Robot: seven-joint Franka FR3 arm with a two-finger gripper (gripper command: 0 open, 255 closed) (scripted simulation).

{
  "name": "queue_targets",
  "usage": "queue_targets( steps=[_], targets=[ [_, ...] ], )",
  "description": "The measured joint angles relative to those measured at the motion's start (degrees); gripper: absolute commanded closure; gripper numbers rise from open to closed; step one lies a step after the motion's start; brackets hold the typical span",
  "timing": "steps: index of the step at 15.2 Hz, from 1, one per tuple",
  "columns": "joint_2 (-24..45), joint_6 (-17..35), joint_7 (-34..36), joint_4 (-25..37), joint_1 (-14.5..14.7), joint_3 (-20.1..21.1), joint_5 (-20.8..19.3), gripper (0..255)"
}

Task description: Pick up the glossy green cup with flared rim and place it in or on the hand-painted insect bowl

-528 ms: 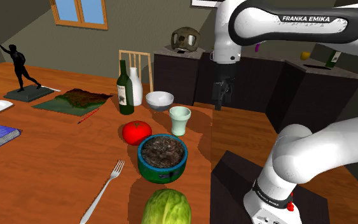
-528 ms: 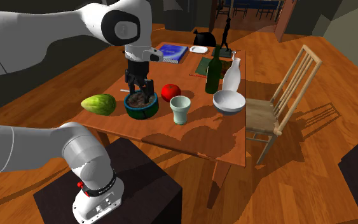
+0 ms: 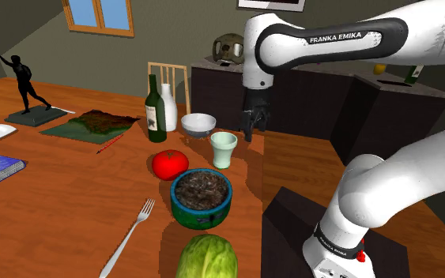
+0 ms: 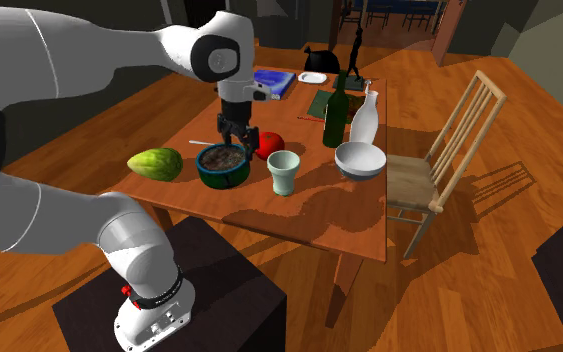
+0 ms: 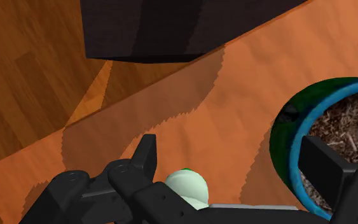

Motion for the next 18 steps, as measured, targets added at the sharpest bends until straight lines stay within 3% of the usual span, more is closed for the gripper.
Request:
queue_targets(
  steps=[7,12,18],
  targets=[
    [14.41,11.93,3.30,4.96,-0.79,2.34,-2.48,0],
    [23.62,17.52,6.64,10.08,-1.05,3.99,-5.01,0],
    [26.37,22.32,7.13,8.26,-1.37,3.90,-5.91,0]
  ],
)
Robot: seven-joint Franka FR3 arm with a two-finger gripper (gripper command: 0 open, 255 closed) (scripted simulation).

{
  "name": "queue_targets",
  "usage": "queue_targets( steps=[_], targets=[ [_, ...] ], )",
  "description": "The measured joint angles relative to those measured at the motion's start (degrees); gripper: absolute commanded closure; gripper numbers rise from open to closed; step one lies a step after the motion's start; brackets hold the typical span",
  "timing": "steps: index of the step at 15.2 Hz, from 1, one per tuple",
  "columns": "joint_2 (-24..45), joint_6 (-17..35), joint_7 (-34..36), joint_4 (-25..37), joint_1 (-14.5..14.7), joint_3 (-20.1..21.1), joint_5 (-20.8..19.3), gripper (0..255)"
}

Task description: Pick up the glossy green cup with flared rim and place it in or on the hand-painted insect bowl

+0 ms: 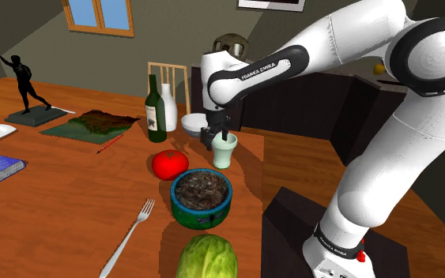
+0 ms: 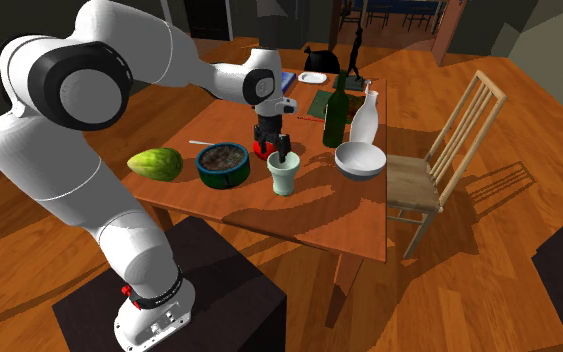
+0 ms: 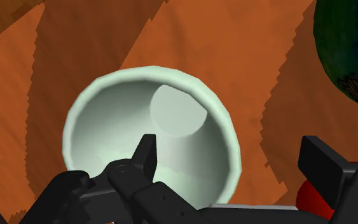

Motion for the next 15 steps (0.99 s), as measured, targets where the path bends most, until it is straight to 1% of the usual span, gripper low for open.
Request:
queue_targets(
  steps=[3,8,9,15],
  targets=[
    [0.56,1.78,0.16,-1.22,-0.05,-0.02,-0.17,0],
    [0.58,2.04,0.19,-1.44,-0.05,-0.02,-0.19,0],
    [0.58,2.04,0.19,-1.44,-0.05,-0.02,-0.19,255],
    [0.56,2.05,0.19,-1.42,-0.06,-0.02,-0.21,255]
  ],
)
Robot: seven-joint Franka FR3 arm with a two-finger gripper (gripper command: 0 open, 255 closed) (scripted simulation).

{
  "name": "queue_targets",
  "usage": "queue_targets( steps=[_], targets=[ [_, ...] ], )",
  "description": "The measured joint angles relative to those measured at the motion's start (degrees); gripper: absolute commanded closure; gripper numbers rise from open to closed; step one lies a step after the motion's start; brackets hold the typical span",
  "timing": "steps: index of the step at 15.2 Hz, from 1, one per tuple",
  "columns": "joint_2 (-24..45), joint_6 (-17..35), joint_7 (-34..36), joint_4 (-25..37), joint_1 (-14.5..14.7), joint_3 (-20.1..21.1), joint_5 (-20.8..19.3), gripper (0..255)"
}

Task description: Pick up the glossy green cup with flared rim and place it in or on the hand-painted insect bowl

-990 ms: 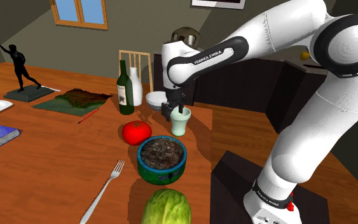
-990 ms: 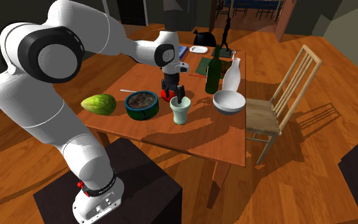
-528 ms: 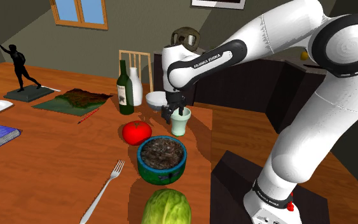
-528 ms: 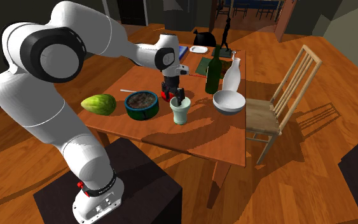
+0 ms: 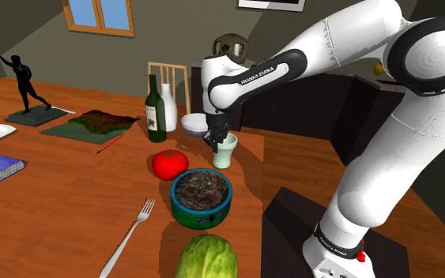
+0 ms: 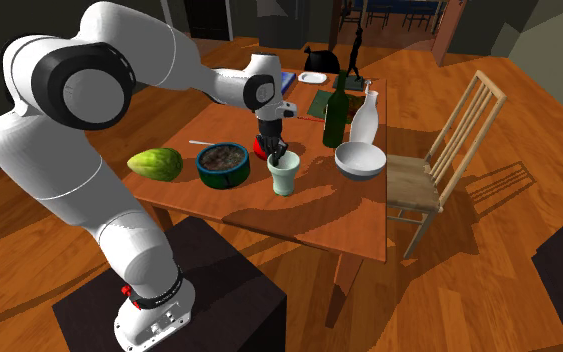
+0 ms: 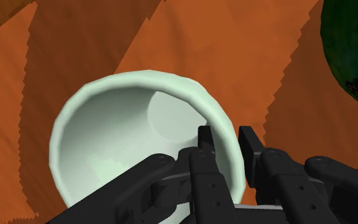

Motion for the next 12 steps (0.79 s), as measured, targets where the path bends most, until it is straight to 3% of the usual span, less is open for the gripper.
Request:
queue_targets(
  steps=[5,12],
  targets=[
    [-0.09,-0.37,-0.02,0.25,0.02,0.01,0.04,255],
    [-2.03,-5.45,-0.77,3.44,0.05,-0.11,0.52,255]
  ],
)
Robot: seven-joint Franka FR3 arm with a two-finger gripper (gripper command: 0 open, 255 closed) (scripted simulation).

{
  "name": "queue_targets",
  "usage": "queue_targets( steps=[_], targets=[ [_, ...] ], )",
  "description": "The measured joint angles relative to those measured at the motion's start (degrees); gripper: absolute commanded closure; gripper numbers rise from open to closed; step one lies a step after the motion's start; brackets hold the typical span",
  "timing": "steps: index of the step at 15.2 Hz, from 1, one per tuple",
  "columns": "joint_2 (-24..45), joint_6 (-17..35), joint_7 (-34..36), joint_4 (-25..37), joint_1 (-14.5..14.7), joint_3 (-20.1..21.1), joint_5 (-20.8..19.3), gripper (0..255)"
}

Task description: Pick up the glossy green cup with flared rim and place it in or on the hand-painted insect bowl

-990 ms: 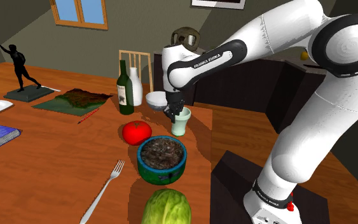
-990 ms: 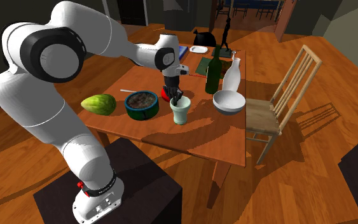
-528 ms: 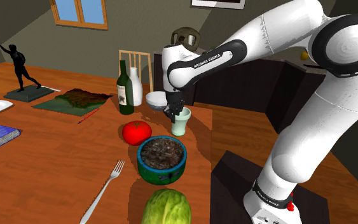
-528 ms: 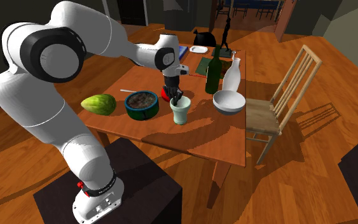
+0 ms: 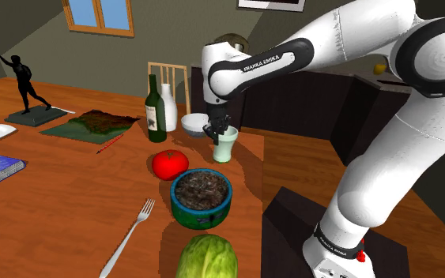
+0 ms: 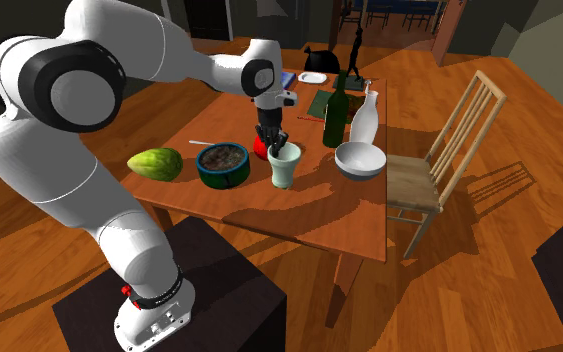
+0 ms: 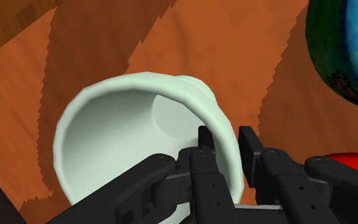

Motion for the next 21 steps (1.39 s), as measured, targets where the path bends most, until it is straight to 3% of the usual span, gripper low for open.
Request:
queue_targets(
  steps=[21],
  targets=[
    [-2.26,-16.04,-1.58,13.87,-0.01,-0.18,0.59,255]
  ],
)
